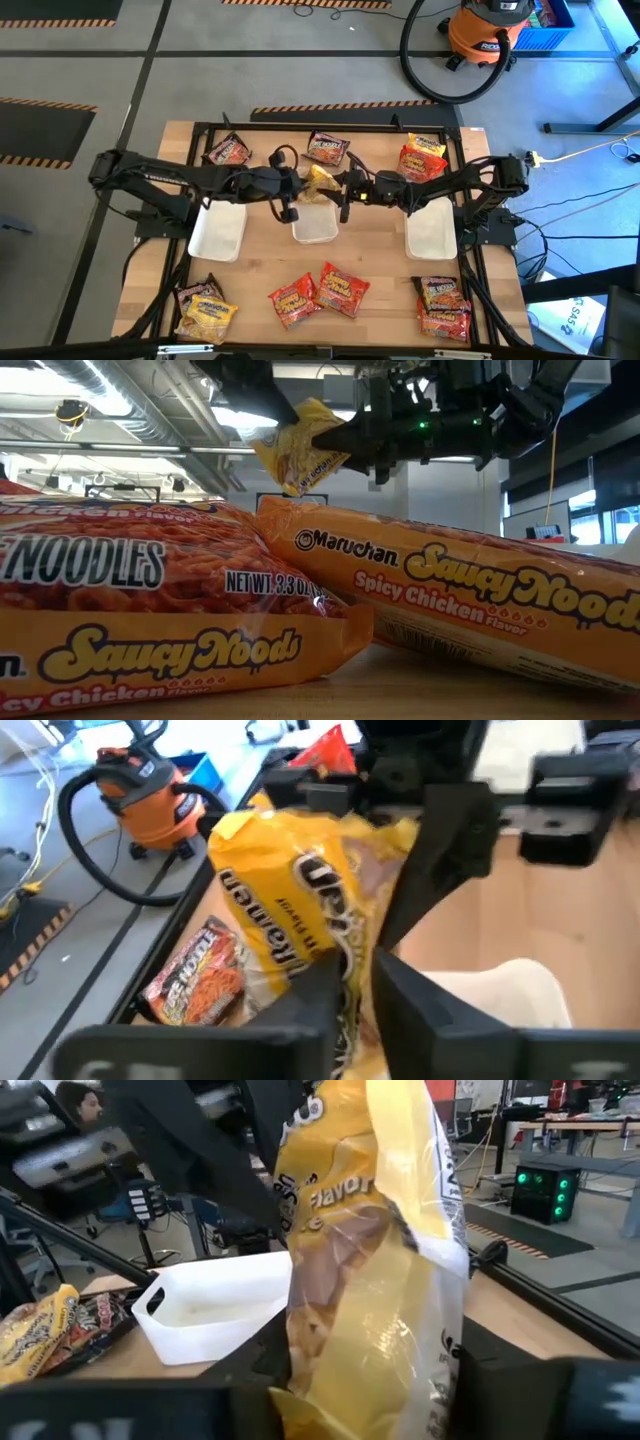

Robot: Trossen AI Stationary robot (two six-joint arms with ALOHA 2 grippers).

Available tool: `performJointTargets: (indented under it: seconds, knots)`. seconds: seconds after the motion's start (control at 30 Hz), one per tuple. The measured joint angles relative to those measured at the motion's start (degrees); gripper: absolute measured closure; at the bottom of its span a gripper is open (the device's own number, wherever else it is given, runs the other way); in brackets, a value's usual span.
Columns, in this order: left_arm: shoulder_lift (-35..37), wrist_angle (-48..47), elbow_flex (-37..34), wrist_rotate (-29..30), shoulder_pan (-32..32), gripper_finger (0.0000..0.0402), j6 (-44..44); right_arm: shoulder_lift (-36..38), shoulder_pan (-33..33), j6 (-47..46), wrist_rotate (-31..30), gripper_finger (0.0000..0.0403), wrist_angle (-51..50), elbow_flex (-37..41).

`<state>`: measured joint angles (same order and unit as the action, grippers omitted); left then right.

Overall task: Sort Maruchan noodles
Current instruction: Put the top left yellow noodle pack into the center white bin

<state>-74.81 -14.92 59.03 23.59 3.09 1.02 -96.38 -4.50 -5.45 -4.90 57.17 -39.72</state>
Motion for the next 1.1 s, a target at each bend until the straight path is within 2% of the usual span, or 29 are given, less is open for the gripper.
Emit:
performJointTargets:
  seconds: [0.33, 0.47, 0.57, 0.7, 0.93, 1.1]
  knots:
    - [6.4, -3.5, 0.0, 3.2, 0.0, 0.0211, 0.0, 0.1, 0.0, 2.5, 3.8, 0.028, -0.9, 0.0]
    - [8.8, -3.9, 0.0, 2.4, -0.6, 0.0174, -3.9, 0.1, 0.0, 2.9, 5.5, 0.028, -0.9, 0.0]
    - [9.1, -3.4, 0.0, -1.1, -2.8, 0.0152, -10.6, 0.1, 0.0, 3.0, 6.0, 0.028, -0.8, 0.0]
    - [9.2, -3.7, 0.0, -7.1, -5.6, 0.0146, -11.8, 0.1, 0.0, 3.2, 7.1, 0.028, -0.5, 0.0]
    - [9.2, -3.5, 0.0, -8.1, -5.8, 0.0145, -12.4, 0.1, 0.0, 4.5, 7.5, 0.028, -1.2, 0.0]
    - [8.8, -3.3, 0.0, -12.4, -5.8, 0.0141, -11.9, 0.1, 0.1, 4.0, 8.1, 0.028, 0.0, 0.0]
